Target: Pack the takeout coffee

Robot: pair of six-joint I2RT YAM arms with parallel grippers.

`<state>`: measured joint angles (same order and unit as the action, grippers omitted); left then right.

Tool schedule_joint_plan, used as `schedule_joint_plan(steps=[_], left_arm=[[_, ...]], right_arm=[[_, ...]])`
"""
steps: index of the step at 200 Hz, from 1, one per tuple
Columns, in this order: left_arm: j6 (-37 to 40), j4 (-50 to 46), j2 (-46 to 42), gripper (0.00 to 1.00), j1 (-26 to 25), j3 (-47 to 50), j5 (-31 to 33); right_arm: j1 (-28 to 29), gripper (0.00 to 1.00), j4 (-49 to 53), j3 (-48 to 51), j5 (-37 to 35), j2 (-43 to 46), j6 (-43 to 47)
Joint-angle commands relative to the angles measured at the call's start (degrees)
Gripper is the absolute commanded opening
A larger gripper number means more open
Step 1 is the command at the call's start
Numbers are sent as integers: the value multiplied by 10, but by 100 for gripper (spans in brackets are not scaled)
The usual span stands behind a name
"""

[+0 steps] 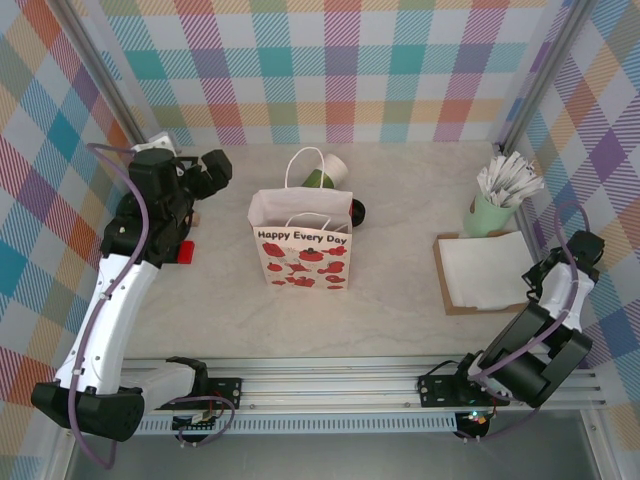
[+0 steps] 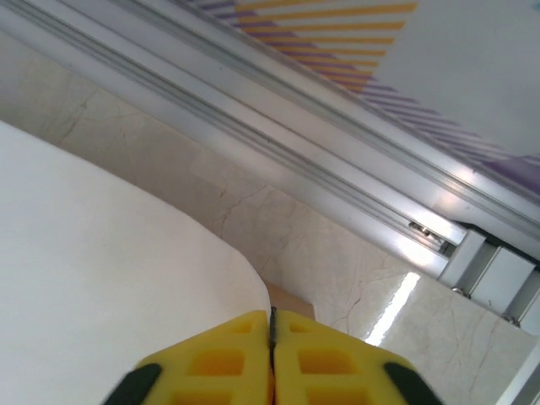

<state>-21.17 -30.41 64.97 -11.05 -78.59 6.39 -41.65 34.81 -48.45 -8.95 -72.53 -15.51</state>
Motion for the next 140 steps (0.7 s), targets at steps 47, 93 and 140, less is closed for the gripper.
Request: schedule_joint_plan(steps=[47,93,140], left_arm=[[260,-236,117,100,5,-192,-415],[359,-455,219,93,-26,-300,-486],[342,-455,290,87,-145,-364,-381]], right_arm=[[102,0,39,-138,103,134,0],[217,0,38,-268,113,138,-21],[355,0,23,-346,136,106,-2]])
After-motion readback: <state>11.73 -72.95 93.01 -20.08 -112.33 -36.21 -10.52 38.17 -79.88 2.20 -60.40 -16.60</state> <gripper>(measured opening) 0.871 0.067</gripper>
